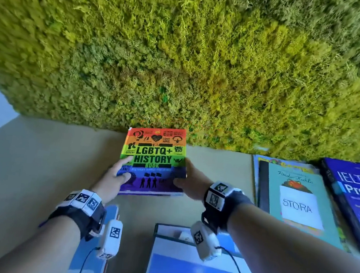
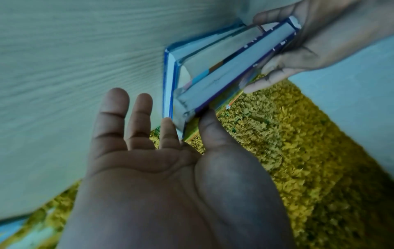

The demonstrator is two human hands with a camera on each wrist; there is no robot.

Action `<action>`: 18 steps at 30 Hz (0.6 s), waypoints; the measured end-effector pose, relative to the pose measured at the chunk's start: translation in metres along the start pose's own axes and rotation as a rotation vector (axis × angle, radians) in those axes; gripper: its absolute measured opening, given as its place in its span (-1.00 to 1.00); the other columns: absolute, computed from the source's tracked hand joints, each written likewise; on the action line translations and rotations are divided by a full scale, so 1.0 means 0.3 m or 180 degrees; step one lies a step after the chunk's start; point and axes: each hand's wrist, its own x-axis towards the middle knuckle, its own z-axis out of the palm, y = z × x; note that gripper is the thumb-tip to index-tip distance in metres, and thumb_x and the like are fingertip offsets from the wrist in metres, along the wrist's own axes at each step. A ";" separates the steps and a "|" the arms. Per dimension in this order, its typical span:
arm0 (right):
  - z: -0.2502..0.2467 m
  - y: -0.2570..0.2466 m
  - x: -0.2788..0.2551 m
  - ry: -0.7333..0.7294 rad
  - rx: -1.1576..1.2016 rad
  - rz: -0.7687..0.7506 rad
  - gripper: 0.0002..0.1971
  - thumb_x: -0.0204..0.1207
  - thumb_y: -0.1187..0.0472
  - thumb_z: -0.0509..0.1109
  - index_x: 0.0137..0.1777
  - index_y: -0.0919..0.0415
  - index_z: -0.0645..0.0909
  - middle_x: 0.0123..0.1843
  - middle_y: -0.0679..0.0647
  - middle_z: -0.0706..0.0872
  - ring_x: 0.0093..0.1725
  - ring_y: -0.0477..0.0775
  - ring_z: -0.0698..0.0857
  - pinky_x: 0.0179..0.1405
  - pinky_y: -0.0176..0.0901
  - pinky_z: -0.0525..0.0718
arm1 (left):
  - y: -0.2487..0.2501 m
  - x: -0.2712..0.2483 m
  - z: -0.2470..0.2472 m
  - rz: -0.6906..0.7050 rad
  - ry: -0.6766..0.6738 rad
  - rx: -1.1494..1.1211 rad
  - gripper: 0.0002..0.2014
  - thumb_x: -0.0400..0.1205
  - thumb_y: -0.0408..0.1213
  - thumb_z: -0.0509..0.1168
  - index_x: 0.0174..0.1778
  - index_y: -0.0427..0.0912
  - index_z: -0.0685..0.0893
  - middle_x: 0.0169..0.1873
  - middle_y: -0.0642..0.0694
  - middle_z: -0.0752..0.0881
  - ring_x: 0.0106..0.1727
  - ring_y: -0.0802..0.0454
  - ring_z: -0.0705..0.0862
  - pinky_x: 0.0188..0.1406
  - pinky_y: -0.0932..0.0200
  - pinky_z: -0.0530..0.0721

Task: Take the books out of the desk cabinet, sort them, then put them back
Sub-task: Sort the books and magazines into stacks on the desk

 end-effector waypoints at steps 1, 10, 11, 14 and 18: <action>-0.011 -0.008 -0.006 0.0002 -0.0190 -0.0004 -0.40 0.67 0.18 0.36 0.66 0.05 0.23 0.16 0.21 0.69 -0.13 0.23 0.67 -0.28 -0.12 0.59 | 0.008 0.011 -0.005 -0.0009 0.0037 0.0005 -0.49 0.82 -0.31 0.19 0.49 0.48 0.43 0.72 0.03 0.32 0.01 0.23 0.66 -0.13 0.55 0.57; -0.123 0.182 -0.421 -0.0640 -0.0826 -0.0066 -0.59 0.66 -0.04 0.43 0.48 0.02 0.62 0.36 0.00 0.76 0.26 0.03 0.76 0.20 -0.12 0.69 | 0.109 -0.305 0.137 0.0011 0.0973 0.1223 -0.33 0.61 -0.11 0.45 0.67 0.11 0.42 0.70 -0.19 0.26 0.71 -0.16 0.20 0.64 -0.02 0.29; -0.138 0.232 -0.481 -0.0670 -0.0985 -0.0039 -0.60 0.64 -0.07 0.45 0.43 0.00 0.65 0.32 -0.02 0.77 0.28 0.01 0.76 0.28 -0.08 0.69 | 0.114 -0.366 0.180 0.0199 0.0648 0.1140 -0.31 0.60 -0.10 0.46 0.67 0.10 0.42 0.65 -0.16 0.29 0.70 -0.15 0.21 0.66 -0.07 0.30; -0.149 0.347 -0.615 -0.0433 -0.1477 -0.0011 -0.47 0.40 -0.37 0.43 0.26 -0.09 0.69 0.20 0.00 0.74 0.20 0.05 0.75 0.24 -0.03 0.68 | 0.118 -0.548 0.300 0.0341 -0.0431 0.1311 -0.30 0.61 -0.03 0.45 0.68 0.14 0.37 0.42 -0.05 0.37 0.56 -0.10 0.37 0.58 0.09 0.34; -0.134 0.440 -0.700 -0.0435 -0.1776 0.0185 -0.41 0.43 -0.34 0.49 0.44 -0.24 0.50 0.30 0.06 0.57 0.28 0.14 0.64 0.31 0.06 0.62 | 0.116 -0.638 0.350 -0.0030 -0.0697 0.1519 -0.20 0.56 0.12 0.46 0.69 0.29 0.22 0.47 0.05 0.28 0.56 -0.07 0.38 0.48 0.04 0.47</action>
